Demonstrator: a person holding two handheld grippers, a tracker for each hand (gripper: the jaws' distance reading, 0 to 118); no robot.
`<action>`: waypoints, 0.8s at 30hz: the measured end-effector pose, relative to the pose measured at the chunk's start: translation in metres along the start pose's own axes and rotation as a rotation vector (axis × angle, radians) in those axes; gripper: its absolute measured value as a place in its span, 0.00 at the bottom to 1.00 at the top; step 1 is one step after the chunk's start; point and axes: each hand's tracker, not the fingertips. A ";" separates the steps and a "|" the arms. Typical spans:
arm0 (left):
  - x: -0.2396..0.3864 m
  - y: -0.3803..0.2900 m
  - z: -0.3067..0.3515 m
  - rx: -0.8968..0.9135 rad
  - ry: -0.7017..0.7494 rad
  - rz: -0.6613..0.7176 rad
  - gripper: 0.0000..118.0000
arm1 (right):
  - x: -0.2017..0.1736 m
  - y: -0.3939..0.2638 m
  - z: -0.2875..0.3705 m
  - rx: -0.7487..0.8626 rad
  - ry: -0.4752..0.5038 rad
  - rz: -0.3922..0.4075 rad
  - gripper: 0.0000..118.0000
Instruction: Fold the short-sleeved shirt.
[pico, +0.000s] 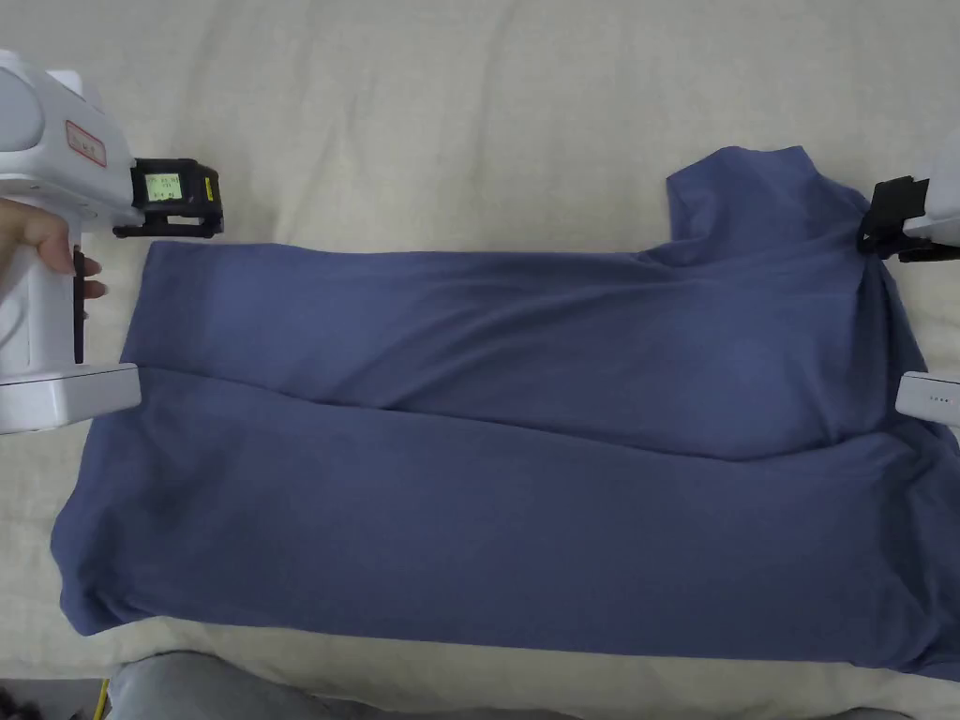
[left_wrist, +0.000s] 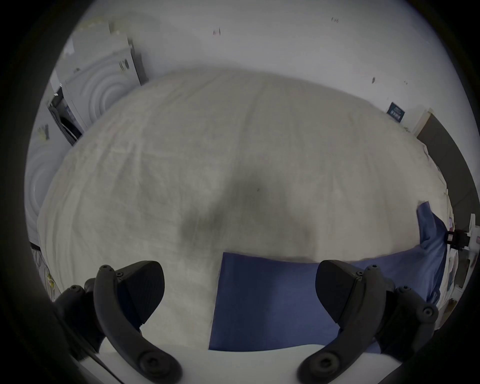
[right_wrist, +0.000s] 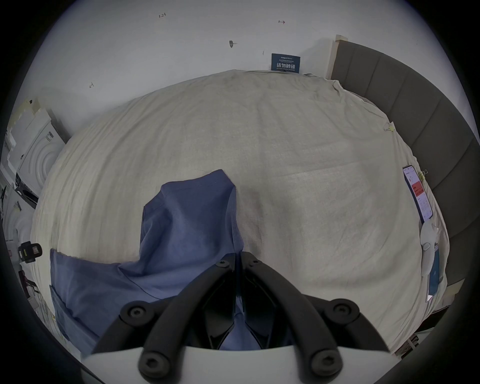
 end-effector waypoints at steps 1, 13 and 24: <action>-0.001 0.002 -0.009 -0.038 0.011 -0.004 0.99 | -0.005 -0.003 0.005 -0.001 -0.003 0.001 0.01; 0.000 0.004 -0.036 -0.046 0.031 -0.032 0.00 | -0.003 -0.005 -0.001 -0.012 -0.011 0.008 0.01; -0.002 -0.035 0.063 0.206 -0.024 0.005 0.00 | -0.001 -0.020 0.056 0.071 0.009 -0.020 0.01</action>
